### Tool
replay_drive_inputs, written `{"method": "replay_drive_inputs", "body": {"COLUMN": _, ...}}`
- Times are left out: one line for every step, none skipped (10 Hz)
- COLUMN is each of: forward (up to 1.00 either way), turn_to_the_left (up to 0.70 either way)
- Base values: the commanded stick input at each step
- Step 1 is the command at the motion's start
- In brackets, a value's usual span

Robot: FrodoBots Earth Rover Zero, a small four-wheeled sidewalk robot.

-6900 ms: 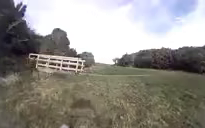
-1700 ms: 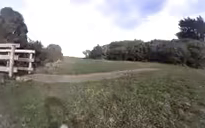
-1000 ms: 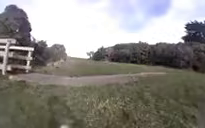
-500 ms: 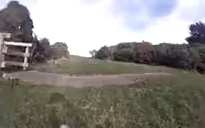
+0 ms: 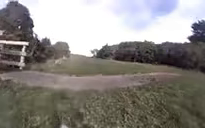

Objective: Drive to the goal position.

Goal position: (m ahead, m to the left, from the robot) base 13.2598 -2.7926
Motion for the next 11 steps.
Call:
{"method": "replay_drive_inputs", "body": {"forward": 0.85, "turn_to_the_left": -0.34}}
{"method": "replay_drive_inputs", "body": {"forward": 0.85, "turn_to_the_left": -0.34}}
{"method": "replay_drive_inputs", "body": {"forward": 0.85, "turn_to_the_left": -0.1}}
{"method": "replay_drive_inputs", "body": {"forward": 0.85, "turn_to_the_left": -0.03}}
{"method": "replay_drive_inputs", "body": {"forward": 0.85, "turn_to_the_left": 0.0}}
{"method": "replay_drive_inputs", "body": {"forward": 0.85, "turn_to_the_left": 0.0}}
{"method": "replay_drive_inputs", "body": {"forward": 0.85, "turn_to_the_left": 0.0}}
{"method": "replay_drive_inputs", "body": {"forward": 0.85, "turn_to_the_left": 0.0}}
{"method": "replay_drive_inputs", "body": {"forward": 0.85, "turn_to_the_left": 0.0}}
{"method": "replay_drive_inputs", "body": {"forward": 0.85, "turn_to_the_left": 0.0}}
{"method": "replay_drive_inputs", "body": {"forward": 0.85, "turn_to_the_left": 0.0}}
